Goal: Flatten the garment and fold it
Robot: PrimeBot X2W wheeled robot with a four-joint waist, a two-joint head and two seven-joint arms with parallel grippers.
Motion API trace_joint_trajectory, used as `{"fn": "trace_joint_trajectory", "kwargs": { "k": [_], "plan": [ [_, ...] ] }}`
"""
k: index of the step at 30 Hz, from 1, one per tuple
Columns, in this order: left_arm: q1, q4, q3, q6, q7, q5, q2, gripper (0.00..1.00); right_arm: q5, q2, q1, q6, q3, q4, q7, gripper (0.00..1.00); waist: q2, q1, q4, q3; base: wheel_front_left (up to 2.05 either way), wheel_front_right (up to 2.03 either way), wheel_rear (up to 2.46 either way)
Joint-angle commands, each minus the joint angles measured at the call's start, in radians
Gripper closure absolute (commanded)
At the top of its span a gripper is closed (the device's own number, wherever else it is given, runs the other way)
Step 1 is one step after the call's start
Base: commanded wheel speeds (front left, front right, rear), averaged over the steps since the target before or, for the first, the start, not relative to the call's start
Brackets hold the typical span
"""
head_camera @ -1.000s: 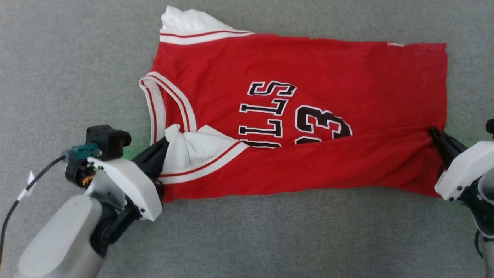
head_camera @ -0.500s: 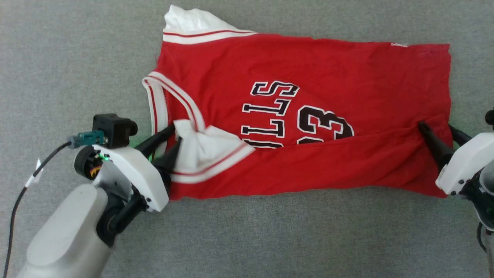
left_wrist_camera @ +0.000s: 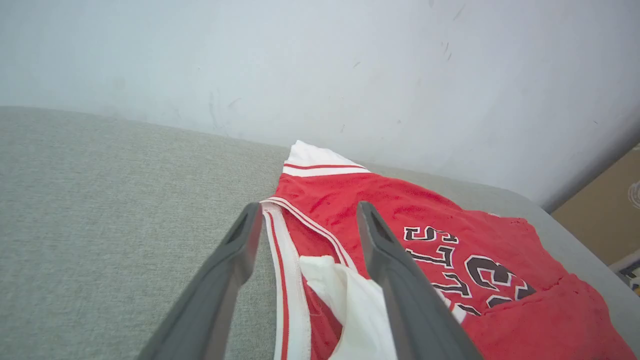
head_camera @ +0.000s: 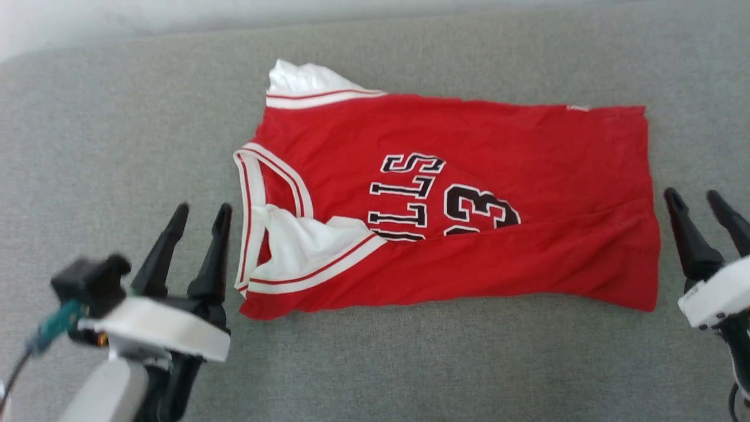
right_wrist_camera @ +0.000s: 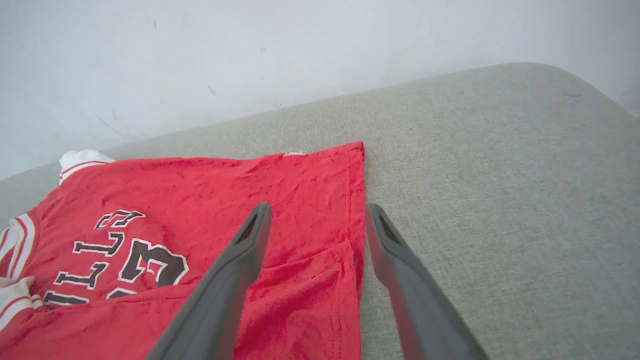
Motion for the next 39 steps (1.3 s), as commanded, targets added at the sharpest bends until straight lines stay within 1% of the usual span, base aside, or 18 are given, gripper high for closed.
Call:
{"fn": "trace_joint_trajectory", "kwargs": {
  "k": [1, 5, 6, 8, 10, 12, 15, 19, 22, 24, 29, 31, 33, 34, 35, 36, 37, 39],
  "plan": [
    [0.054, -0.028, 0.022, 0.032, -0.045, 0.025, -0.026, 0.00, -0.039, 0.039, 0.035, -0.001, -0.030, -0.032, -0.055, 0.00, 0.0000, 0.0000, 0.003, -0.060, 0.00, 0.00, 0.00],
    [0.142, -0.089, 0.084, 0.082, -0.078, 0.102, -0.091, 0.00, -0.131, 0.114, 0.100, -0.001, -0.085, -0.086, -0.172, 0.00, 0.0000, 0.0000, 0.007, -0.099, 0.00, 0.00, 0.00],
    [0.158, -0.110, 0.111, 0.089, -0.079, 0.132, -0.117, 0.00, -0.150, 0.129, 0.118, -0.001, -0.096, -0.096, -0.200, 0.00, 0.0000, 0.0000, 0.011, -0.106, 0.00, 0.00, 0.00],
    [0.196, -0.147, 0.158, 0.085, -0.079, 0.201, -0.174, 0.00, -0.181, 0.153, 0.154, -0.001, -0.115, -0.113, -0.260, 0.00, 0.0000, 0.0000, 0.017, -0.119, 0.00, 0.00, 0.00],
    [0.233, -0.174, 0.201, 0.073, -0.079, 0.273, -0.232, 0.00, -0.212, 0.168, 0.191, -0.001, -0.126, -0.123, -0.319, 0.00, 0.0000, 0.0000, 0.024, -0.128, 0.00, 0.00, 0.00],
    [0.270, -0.186, 0.235, 0.051, -0.080, 0.330, -0.289, 0.00, -0.241, 0.175, 0.228, -0.001, -0.128, -0.129, -0.370, 0.00, 0.0000, 0.0000, 0.032, -0.138, 0.00, 0.00, 0.00],
    [0.321, -0.169, 0.256, 0.006, -0.080, 0.384, -0.352, 0.00, -0.242, 0.178, 0.275, -0.001, -0.121, -0.113, -0.425, 0.00, 0.0000, 0.0000, 0.040, -0.151, 0.00, 0.00, 0.00],
    [0.362, -0.125, 0.299, -0.035, -0.080, 0.392, -0.414, 0.00, -0.230, 0.178, 0.302, -0.001, -0.107, -0.081, -0.461, 0.00, 0.0000, 0.0000, 0.042, -0.169, 0.00, 0.00, 0.00],
    [0.370, -0.083, 0.305, -0.061, -0.080, 0.410, -0.419, 0.00, -0.237, 0.179, 0.307, -0.001, -0.107, -0.076, -0.468, 0.00, 0.0000, 0.0000, 0.045, -0.176, 0.00, 0.00, 0.00],
    [0.354, -0.052, 0.284, -0.076, -0.054, 0.422, -0.402, 0.00, -0.241, 0.179, 0.306, -0.001, -0.108, -0.075, -0.467, 0.00, 0.0000, 0.0000, 0.048, -0.178, 0.00, 0.00, 0.00],
    [0.281, -0.028, 0.210, -0.112, 0.146, 0.425, -0.356, 0.00, -0.246, 0.179, 0.302, -0.001, -0.107, -0.068, -0.462, 0.00, 0.0000, 0.0000, 0.053, -0.179, 0.00, 0.00, 0.00],
    [0.253, -0.014, 0.186, -0.118, 0.238, 0.421, -0.342, 0.00, -0.242, 0.179, 0.304, -0.001, -0.102, -0.063, -0.459, 0.00, 0.0000, 0.0000, 0.053, -0.177, 0.00, 0.00, 0.00],
    [0.224, 0.010, 0.175, -0.113, 0.322, 0.412, -0.334, 0.00, -0.240, 0.179, 0.307, -0.001, -0.097, -0.059, -0.457, 0.00, 0.0000, 0.0000, 0.051, -0.174, 0.00, 0.00, 0.00],
    [0.224, 0.010, 0.175, -0.113, 0.322, 0.412, -0.334, 0.00, -0.240, 0.179, 0.307, -0.001, -0.097, -0.059, -0.457, 0.00, 0.0000, 0.0000, 0.051, -0.174, 0.00, 0.00, 0.00],
    [0.198, 0.042, 0.163, -0.111, 0.394, 0.411, -0.320, 0.00, -0.238, 0.179, 0.307, -0.001, -0.091, -0.056, -0.454, 0.00, 0.0000, 0.0000, 0.045, -0.169, 0.00, 0.00, 0.00],
    [0.198, 0.042, 0.163, -0.111, 0.394, 0.411, -0.320, 0.00, -0.238, 0.179, 0.307, -0.001, -0.091, -0.056, -0.454, 0.00, 0.0000, 0.0000, 0.045, -0.169, 0.00, 0.00, 0.00],
    [0.187, 0.058, 0.165, -0.105, 0.421, 0.401, -0.323, 0.00, -0.238, 0.179, 0.307, -0.001, -0.089, -0.056, -0.453, 0.00, 0.0000, 0.0000, 0.042, -0.167, 0.00, 0.00, 0.00],
    [0.163, 0.093, 0.163, -0.092, 0.469, 0.410, -0.307, 0.00, -0.239, 0.179, 0.305, -0.001, -0.088, -0.055, -0.451, 0.00, 0.0000, 0.0000, 0.033, -0.158, 0.00, 0.00, 0.00]
  ]
}}
